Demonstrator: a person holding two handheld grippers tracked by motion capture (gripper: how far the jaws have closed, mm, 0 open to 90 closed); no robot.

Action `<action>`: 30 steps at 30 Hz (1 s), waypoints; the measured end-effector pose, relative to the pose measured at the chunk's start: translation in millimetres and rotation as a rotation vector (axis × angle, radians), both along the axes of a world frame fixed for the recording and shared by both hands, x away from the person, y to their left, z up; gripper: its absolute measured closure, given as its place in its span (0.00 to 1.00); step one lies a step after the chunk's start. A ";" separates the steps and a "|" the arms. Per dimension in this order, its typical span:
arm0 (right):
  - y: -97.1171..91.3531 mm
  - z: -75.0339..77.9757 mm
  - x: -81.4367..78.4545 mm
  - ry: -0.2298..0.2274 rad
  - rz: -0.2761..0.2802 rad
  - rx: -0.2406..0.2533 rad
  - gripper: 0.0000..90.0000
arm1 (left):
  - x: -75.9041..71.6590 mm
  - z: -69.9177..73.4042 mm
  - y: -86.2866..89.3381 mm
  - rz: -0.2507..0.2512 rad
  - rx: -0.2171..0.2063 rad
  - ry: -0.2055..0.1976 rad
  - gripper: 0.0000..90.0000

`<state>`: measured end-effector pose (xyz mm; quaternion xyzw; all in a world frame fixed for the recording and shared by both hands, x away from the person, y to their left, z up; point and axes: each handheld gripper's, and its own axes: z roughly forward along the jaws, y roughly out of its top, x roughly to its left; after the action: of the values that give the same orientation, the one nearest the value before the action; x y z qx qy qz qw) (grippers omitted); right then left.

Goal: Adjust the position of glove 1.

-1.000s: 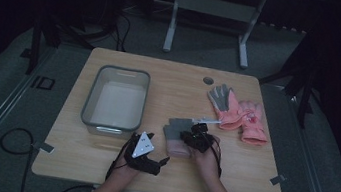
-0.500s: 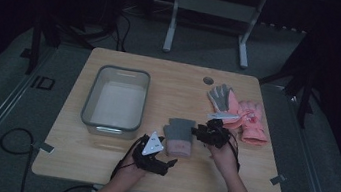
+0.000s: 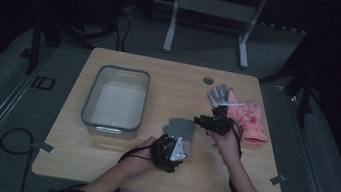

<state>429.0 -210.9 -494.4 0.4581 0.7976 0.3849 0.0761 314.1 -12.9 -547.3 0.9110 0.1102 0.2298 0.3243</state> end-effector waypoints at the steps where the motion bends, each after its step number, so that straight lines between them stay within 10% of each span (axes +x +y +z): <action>1: 1.7 -2.4 3.0 0.012 -0.007 0.002 0.68 | 1.4 0.5 0.5 -0.002 0.000 0.001 0.38; 13: 16.1 -35.9 21.1 0.110 -0.051 -0.048 0.57 | 7.9 -2.7 0.3 0.009 0.040 -0.032 0.60; 20: 21.6 -46.0 25.5 0.165 -0.019 -0.002 0.53 | 20.1 0.1 13.0 -0.017 -0.047 0.075 0.75; 30: 27.7 -50.1 27.8 0.200 0.003 0.033 0.57 | 28.9 2.3 19.0 -0.045 -0.061 0.141 0.80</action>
<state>456.8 -183.2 -544.5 0.4941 0.7956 0.3504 -0.0120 343.0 6.1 -545.0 0.9168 0.1192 0.1542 0.3485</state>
